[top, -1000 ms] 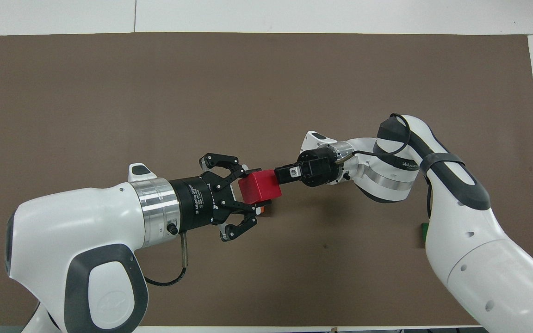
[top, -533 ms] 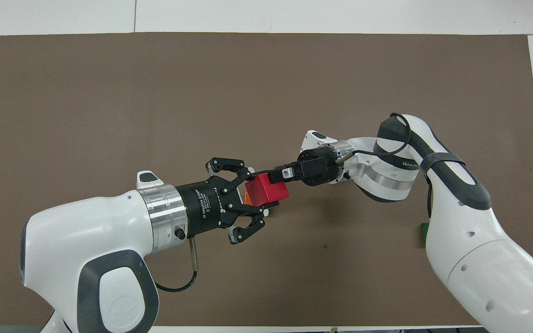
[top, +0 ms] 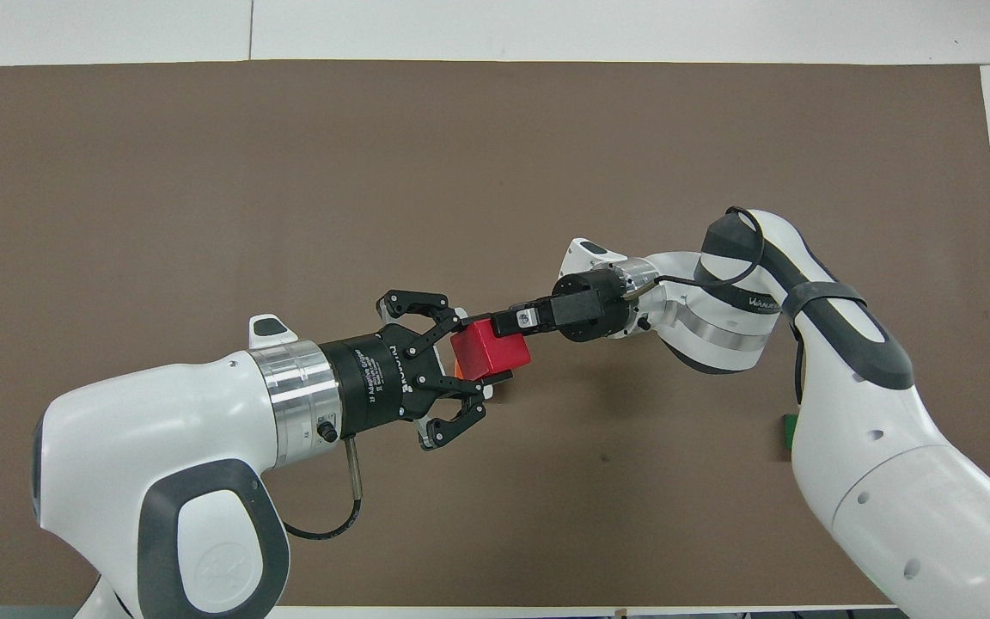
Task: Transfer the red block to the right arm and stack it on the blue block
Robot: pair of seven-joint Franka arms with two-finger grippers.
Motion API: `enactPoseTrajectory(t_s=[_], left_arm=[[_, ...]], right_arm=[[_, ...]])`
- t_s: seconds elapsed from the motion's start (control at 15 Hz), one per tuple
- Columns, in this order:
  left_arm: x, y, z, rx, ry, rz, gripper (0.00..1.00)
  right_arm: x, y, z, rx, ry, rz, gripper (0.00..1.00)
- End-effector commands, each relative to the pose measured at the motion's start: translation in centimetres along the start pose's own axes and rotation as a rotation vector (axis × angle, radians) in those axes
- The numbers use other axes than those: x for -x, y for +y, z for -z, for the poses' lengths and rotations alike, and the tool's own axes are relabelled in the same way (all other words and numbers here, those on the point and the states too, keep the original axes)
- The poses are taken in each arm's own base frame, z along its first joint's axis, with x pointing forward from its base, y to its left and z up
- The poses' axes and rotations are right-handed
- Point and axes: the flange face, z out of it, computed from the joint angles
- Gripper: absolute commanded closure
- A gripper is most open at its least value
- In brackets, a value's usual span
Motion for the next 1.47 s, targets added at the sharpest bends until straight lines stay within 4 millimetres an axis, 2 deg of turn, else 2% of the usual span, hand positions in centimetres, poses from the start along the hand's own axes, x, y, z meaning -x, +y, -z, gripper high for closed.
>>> enactPoseTrajectory(t_s=[0.0, 0.27, 0.4, 0.53, 0.73, 0.87, 1.13, 1.2, 1.33, 1.4], left_arm=[[0.1, -0.5, 0.4, -0.005, -0.018, 0.013, 0.00], [-0.2, -0.4, 0.5, -0.004, -0.017, 0.014, 0.00], [-0.5, -0.1, 1.0, -0.011, -0.016, -0.004, 0.00], [-1.9, 1.6, 2.3, -0.030, -0.014, -0.018, 0.00], [-3.7, 3.9, 5.2, -0.059, -0.024, -0.029, 0.00], [-5.3, 5.6, 7.5, -0.073, -0.034, -0.042, 0.00], [-10.0, 8.5, 13.3, -0.103, -0.063, -0.133, 0.00], [-11.3, 9.1, 14.9, -0.108, -0.041, -0.181, 0.00], [-12.9, 10.0, 17.0, -0.126, 0.035, -0.249, 0.00], [-13.1, 10.5, 18.0, -0.137, 0.065, -0.312, 0.00]], right_arm=[[-0.9, -0.1, -0.2, 0.034, 0.030, 0.031, 1.00], [-1.2, -0.4, -0.4, 0.045, 0.035, 0.028, 1.00], [-1.8, -1.6, -0.7, 0.098, 0.064, 0.030, 1.00], [-2.2, -2.7, -1.3, 0.129, 0.082, 0.011, 1.00], [-2.9, -3.6, -1.3, 0.195, 0.130, -0.002, 1.00], [-3.5, -5.3, -1.3, 0.276, 0.176, -0.008, 1.00], [-3.9, -7.5, -0.6, 0.467, 0.223, -0.008, 1.00], [-3.9, -8.4, -0.2, 0.523, 0.230, -0.026, 1.00], [-4.1, -11.6, 1.6, 0.652, 0.256, -0.046, 1.00], [-4.1, -13.1, 2.1, 0.710, 0.257, -0.060, 1.00]])
